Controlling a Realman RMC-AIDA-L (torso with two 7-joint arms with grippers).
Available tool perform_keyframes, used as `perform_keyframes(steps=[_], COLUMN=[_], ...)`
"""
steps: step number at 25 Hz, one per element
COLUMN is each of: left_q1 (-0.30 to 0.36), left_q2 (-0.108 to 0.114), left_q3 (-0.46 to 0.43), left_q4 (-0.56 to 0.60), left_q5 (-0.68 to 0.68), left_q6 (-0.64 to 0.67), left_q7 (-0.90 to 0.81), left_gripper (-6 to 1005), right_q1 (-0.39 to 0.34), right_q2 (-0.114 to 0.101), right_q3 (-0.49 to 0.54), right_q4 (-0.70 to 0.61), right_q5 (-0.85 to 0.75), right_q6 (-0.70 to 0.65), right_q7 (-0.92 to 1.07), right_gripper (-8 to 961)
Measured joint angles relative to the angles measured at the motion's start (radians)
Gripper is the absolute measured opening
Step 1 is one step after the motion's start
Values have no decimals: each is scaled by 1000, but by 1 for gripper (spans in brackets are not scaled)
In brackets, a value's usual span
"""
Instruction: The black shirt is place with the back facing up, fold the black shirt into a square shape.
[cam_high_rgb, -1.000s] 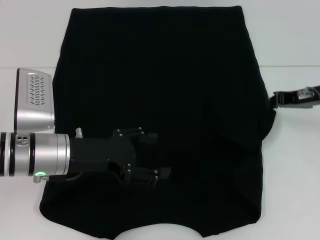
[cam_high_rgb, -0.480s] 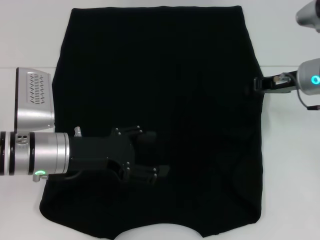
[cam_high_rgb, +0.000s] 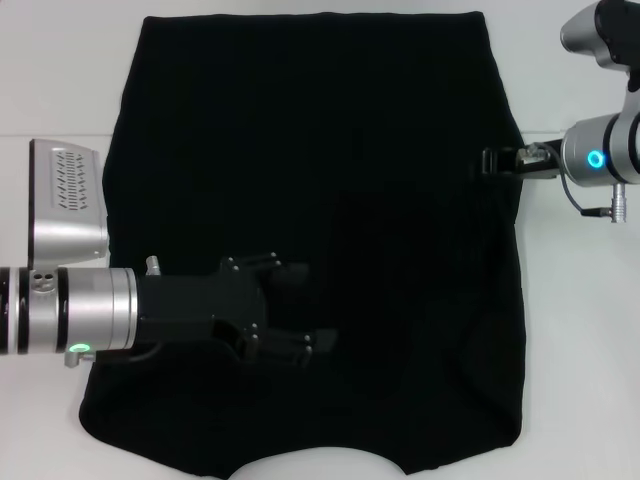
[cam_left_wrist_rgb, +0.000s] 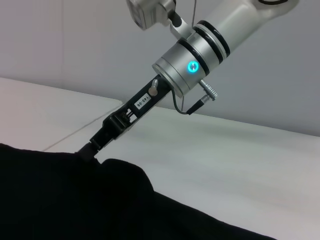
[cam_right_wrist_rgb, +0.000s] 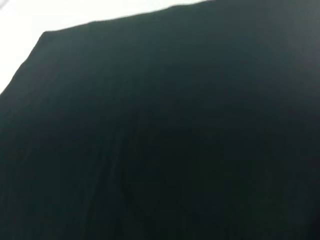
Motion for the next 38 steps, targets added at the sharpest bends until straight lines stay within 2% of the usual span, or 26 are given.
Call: perform_keyframes(steps=[11, 16, 18, 28, 34, 37, 38], left_q1=[5, 5, 5, 1, -4, -5, -5], left_q2=[0, 0, 0, 1, 2, 3, 3], left_q3=[-17, -18, -18, -18, -18, -18, -18], left_q4=[-3, -6, -11, -13, -13, -12, -11], left_q5=[4, 5, 5, 1, 1, 0, 0], left_q6=[-2, -11, -13, -14, -14, -14, -14], left_q7=[-1, -2, -3, -15, -17, -18, -22], left_gripper=[931, 930, 931, 932, 933, 933, 933], right_q1=[14, 10, -1, -60, -71, -61, -50], right_q2=[33, 34, 23, -5, -5, 4, 12], right_q3=[-2, -2, 3, 7, 7, 7, 7], right_q4=[-2, -8, -17, -77, -74, -69, -68], right_q5=[14, 20, 20, 20, 20, 21, 30], right_q6=[57, 56, 17, -180, -234, -235, -227], right_q7=[-57, -61, -58, -46, -41, -34, -30], right_gripper=[42, 273, 488, 535, 545, 545, 545])
